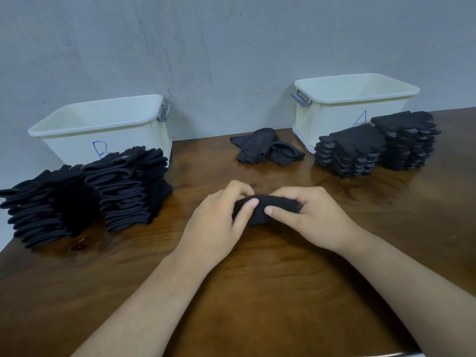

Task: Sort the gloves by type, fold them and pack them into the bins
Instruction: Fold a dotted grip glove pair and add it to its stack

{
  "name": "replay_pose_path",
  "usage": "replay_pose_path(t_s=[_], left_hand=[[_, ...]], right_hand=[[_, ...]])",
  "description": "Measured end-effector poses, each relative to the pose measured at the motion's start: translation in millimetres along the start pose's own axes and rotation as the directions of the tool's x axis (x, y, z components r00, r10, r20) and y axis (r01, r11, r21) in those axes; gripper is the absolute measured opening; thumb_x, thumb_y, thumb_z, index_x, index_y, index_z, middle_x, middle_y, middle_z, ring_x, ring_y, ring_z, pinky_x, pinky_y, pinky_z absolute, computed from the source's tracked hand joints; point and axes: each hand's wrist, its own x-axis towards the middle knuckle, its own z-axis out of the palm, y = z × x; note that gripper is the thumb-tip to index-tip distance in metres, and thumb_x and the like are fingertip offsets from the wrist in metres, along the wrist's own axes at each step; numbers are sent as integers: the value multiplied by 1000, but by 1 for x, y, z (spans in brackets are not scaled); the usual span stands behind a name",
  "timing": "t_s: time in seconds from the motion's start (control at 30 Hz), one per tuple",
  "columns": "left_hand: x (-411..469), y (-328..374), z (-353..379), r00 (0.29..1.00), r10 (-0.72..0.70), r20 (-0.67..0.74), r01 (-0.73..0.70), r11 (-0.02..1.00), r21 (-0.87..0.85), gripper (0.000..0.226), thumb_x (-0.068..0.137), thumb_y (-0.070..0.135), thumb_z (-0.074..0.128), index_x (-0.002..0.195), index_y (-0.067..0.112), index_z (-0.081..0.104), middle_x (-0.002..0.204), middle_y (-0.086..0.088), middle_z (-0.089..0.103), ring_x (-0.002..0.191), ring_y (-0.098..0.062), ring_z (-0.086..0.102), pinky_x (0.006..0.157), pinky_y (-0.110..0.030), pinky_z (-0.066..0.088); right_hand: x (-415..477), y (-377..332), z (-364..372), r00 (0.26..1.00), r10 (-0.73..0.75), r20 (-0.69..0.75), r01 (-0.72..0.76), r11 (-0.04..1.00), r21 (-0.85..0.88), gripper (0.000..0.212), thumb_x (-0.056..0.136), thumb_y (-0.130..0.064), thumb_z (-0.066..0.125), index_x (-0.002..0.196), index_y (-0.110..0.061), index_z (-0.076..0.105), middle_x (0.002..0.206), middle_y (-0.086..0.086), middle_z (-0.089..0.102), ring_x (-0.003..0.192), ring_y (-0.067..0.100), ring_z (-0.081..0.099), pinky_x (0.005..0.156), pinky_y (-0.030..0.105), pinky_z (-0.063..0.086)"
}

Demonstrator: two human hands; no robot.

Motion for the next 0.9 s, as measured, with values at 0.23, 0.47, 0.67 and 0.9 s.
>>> replay_pose_path(t_s=[0.23, 0.47, 0.67, 0.9], left_hand=[[5, 11, -4, 953, -300, 38, 272, 800, -535, 21, 107, 40, 57, 129, 39, 58, 96, 8, 74, 97, -8, 73, 84, -23, 55], [10, -3, -3, 874, -317, 368, 479, 445, -756, 41, 114, 38, 40, 129, 16, 71, 130, -11, 72, 118, -36, 72, 102, -59, 57], [9, -6, 1, 885, -337, 320, 457, 502, -735, 36, 112, 33, 47, 137, 18, 68, 133, -4, 73, 118, -33, 72, 103, -53, 58], [12, 9, 14, 928, -323, 188, 352, 588, -728, 38, 107, 29, 53, 142, 20, 65, 122, -10, 77, 113, -30, 74, 96, -41, 62]], right_hand=[[6, -8, 1, 965, 260, 36, -236, 797, 556, 19, 102, -15, 68, 118, -11, 77, 110, 9, 81, 102, 26, 79, 75, 29, 63], [12, 0, -3, 944, 329, -35, -242, 760, 603, 21, 104, -17, 67, 122, -15, 77, 112, 6, 81, 104, 26, 79, 75, 31, 65], [16, 6, -14, 930, 362, 62, -310, 683, 662, 61, 101, -13, 71, 149, -42, 47, 121, 4, 79, 110, 26, 77, 86, 49, 65], [18, 18, -23, 947, 317, -59, -227, 787, 574, 41, 92, 1, 78, 124, -24, 73, 124, -6, 77, 116, 19, 73, 99, 52, 61]])
